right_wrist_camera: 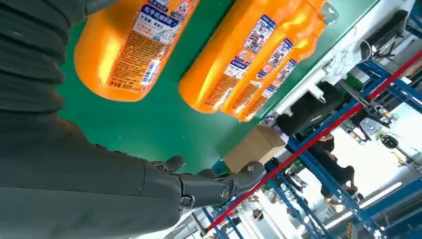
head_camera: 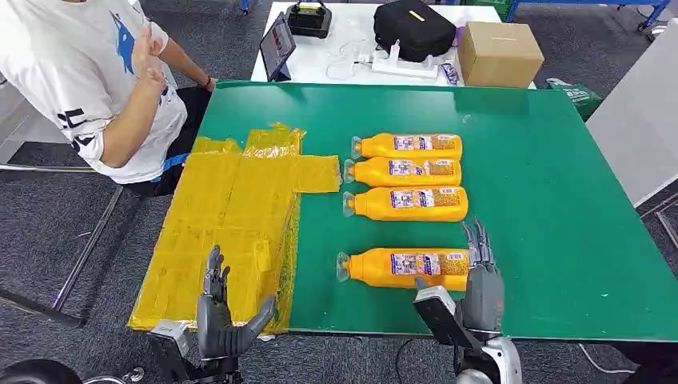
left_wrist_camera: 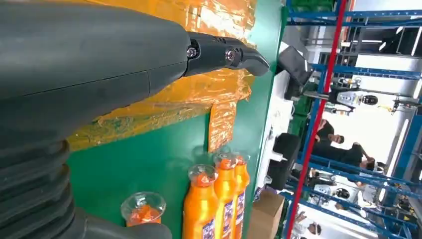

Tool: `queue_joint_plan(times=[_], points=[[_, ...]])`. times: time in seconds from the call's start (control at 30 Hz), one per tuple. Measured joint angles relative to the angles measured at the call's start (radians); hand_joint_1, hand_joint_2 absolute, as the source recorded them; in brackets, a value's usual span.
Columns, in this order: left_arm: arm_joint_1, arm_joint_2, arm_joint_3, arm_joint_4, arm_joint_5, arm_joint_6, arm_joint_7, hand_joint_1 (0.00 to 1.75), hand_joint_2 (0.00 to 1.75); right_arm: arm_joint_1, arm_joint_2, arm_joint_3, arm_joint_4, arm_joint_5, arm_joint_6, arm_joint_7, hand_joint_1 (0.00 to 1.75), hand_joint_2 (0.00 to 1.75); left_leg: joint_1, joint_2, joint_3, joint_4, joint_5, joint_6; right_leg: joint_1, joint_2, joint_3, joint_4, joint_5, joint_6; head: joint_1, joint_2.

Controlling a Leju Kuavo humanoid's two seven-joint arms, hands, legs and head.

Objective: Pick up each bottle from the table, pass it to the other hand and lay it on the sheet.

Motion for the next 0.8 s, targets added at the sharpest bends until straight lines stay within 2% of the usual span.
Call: queue_joint_plan(times=[0.13, 0.33, 0.57, 0.8], points=[[0.002, -0.002, 0.005, 0.0, -0.018, -0.018, 0.007, 0.0, 1.75, -0.006, -0.024, 0.0, 0.0, 0.048, 0.065, 0.079, 0.0, 1.75, 0.0, 0.0, 0.0, 0.0, 0.0, 0.0, 0.0, 0.0, 0.0, 0.0, 0.0, 0.0, 0.0, 0.0], [0.005, -0.013, 0.026, 0.0, -0.054, -0.059, 0.019, 0.0, 1.75, -0.014, -0.079, 0.002, 0.022, 0.041, 0.231, 0.174, 0.0, 1.75, 0.0, 0.0, 0.0, 0.0, 0.0, 0.0, -0.001, 0.0, 0.0, 0.0, 0.0, 0.0, 0.0, 0.0], [-0.009, -0.02, 0.043, 0.015, -0.077, -0.09, 0.023, 0.0, 1.75, -0.069, -0.123, 0.024, 0.116, -0.021, 0.367, 0.194, 0.0, 1.75, 0.0, 0.0, 0.001, 0.0, 0.0, 0.0, 0.0, 0.0, 0.0, 0.0, 0.0, 0.0, 0.0, 0.0], [-0.022, -0.025, 0.052, 0.032, -0.077, -0.101, 0.025, 0.0, 1.75, -0.154, -0.145, 0.041, 0.204, -0.028, 0.393, 0.197, 0.0, 1.75, 0.0, 0.0, 0.005, 0.0, 0.0, 0.0, 0.0, 0.0, 0.005, 0.0, 0.0, 0.0, 0.0, 0.0]])
